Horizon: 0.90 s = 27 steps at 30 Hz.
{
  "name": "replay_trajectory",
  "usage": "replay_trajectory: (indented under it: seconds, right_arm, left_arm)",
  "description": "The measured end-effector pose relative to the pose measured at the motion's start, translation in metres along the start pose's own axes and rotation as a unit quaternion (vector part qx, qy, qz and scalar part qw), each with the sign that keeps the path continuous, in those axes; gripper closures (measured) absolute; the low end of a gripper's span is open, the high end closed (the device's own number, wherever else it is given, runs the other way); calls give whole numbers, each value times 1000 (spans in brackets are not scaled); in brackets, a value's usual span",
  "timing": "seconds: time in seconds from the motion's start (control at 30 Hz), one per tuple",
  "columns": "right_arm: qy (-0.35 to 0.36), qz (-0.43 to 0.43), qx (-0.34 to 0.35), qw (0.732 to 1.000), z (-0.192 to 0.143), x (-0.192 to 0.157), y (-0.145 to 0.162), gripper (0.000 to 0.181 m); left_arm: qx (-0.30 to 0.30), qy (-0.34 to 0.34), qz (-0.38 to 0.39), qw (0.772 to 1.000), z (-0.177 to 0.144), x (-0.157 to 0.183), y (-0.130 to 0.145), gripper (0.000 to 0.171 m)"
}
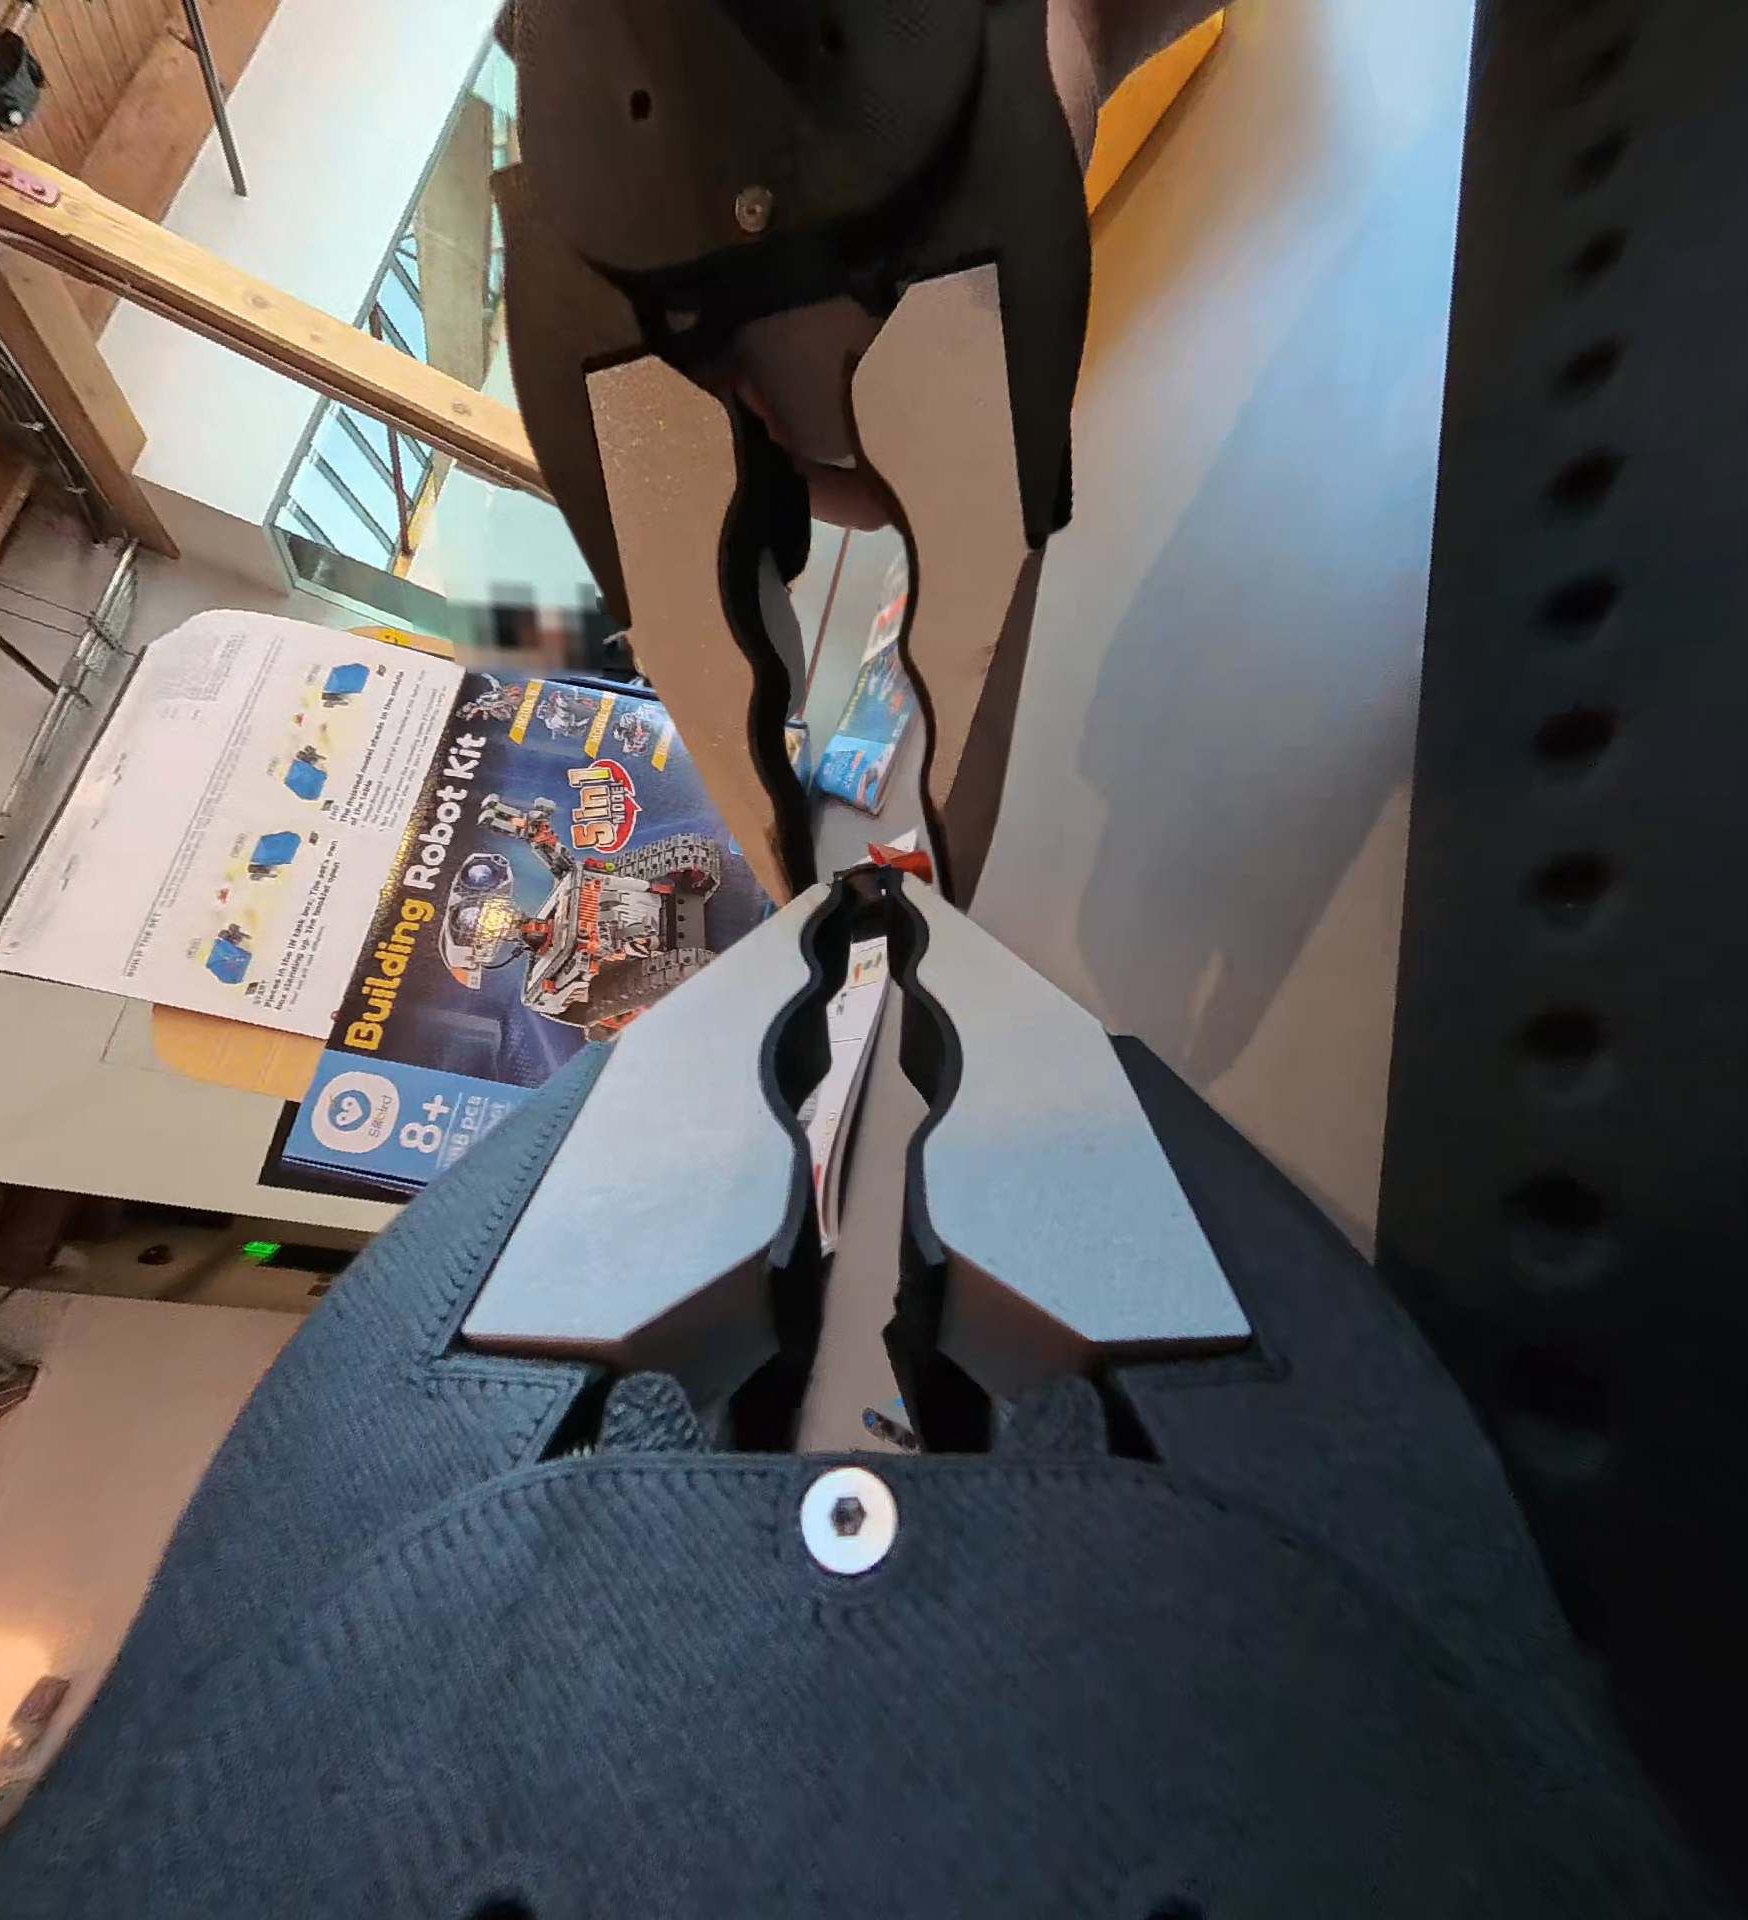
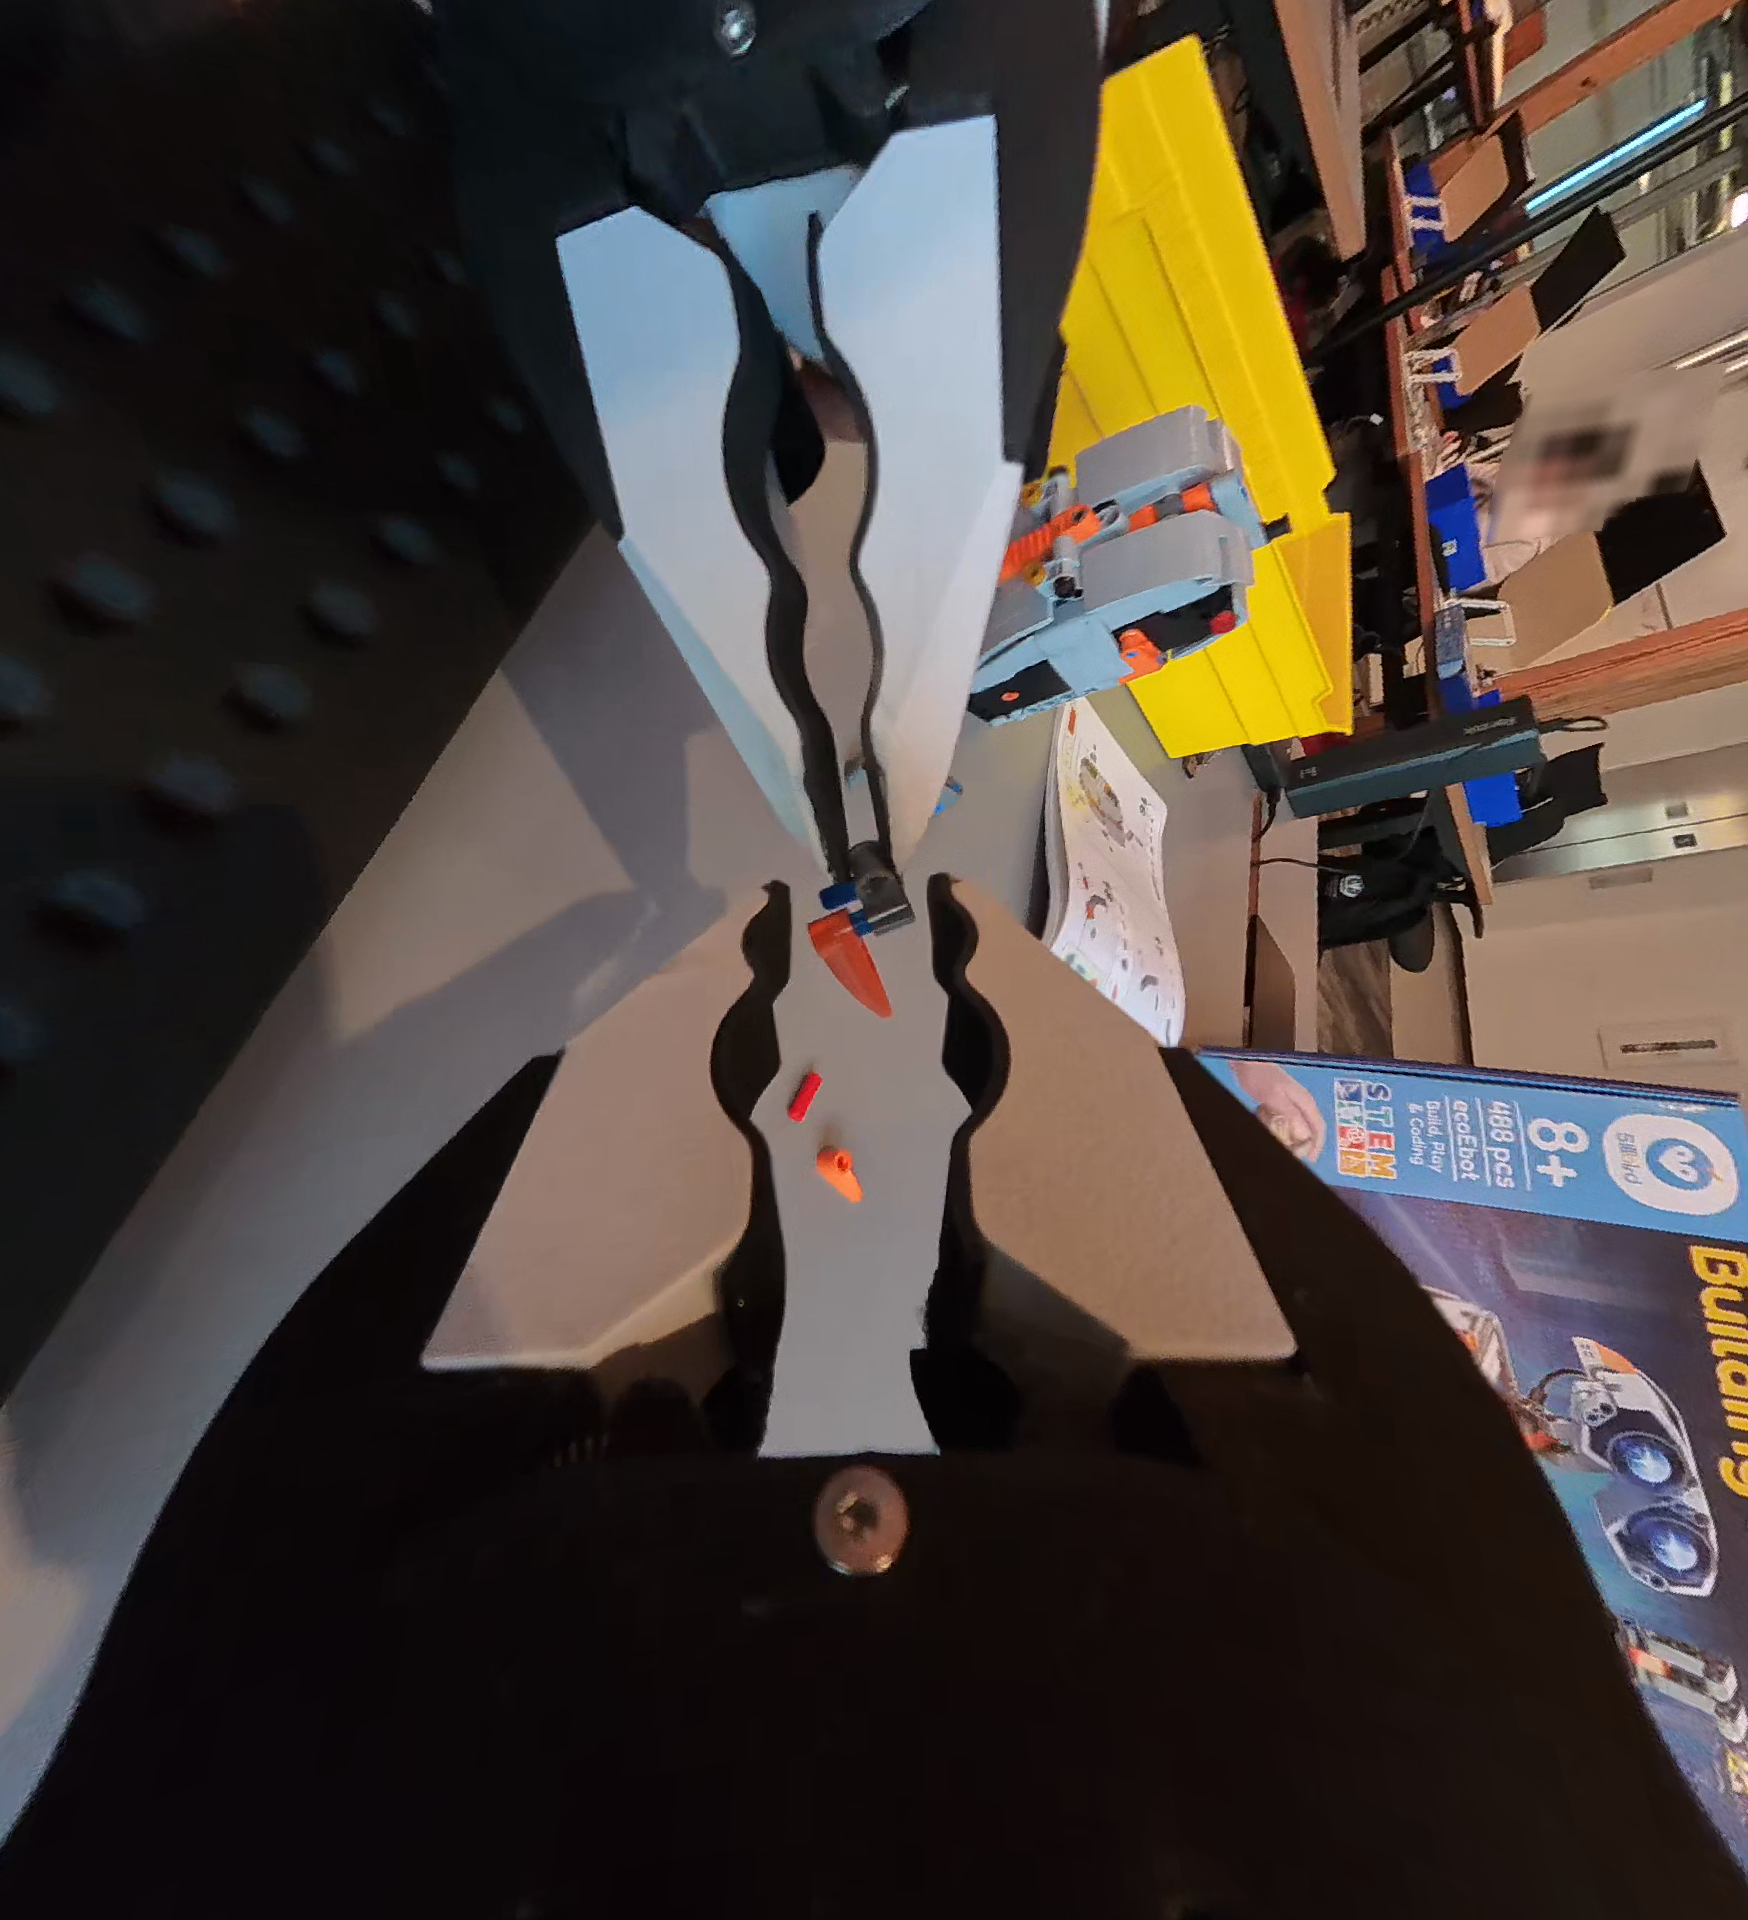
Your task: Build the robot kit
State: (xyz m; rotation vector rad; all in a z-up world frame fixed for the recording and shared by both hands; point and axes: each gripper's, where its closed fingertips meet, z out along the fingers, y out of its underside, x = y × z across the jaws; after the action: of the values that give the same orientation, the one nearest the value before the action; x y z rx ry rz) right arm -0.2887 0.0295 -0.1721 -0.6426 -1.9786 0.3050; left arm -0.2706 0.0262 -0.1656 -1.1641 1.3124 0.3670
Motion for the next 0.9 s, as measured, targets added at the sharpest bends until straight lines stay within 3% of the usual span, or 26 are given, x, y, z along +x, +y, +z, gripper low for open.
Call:
replay_trajectory:
  seconds: [0.17,0.33,0.9]
  right_arm:
    - [-13,-15,-31,999,4,-7,8,153]
    - [-62,14,-41,997,7,-21,11,161]
    - [-123,106,-29,986,13,-34,15,161]
  left_arm:
    - [4,47,-73,996,1,5,5,166]
    - [14,140,-183,973,0,18,3,167]
    - [18,197,-242,950,1,29,10,167]
